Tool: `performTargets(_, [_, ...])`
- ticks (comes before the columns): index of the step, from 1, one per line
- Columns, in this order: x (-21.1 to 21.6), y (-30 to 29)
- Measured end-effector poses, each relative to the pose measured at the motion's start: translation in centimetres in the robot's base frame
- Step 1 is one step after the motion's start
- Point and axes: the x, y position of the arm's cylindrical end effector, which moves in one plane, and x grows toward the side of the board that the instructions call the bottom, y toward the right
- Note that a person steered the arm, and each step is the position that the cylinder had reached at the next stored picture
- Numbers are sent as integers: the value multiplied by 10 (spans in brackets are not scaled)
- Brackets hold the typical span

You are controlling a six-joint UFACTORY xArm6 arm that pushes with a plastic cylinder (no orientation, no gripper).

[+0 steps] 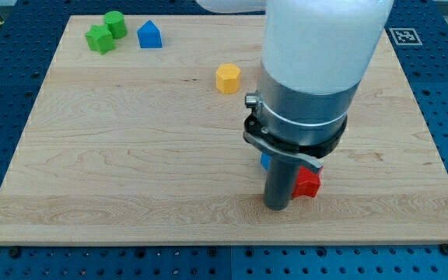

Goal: Separate the blue cube from the red star

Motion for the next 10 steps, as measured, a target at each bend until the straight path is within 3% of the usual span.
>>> performTargets(3, [-4, 58])
performTargets(7, [-60, -29])
performTargets(10, [-88, -29])
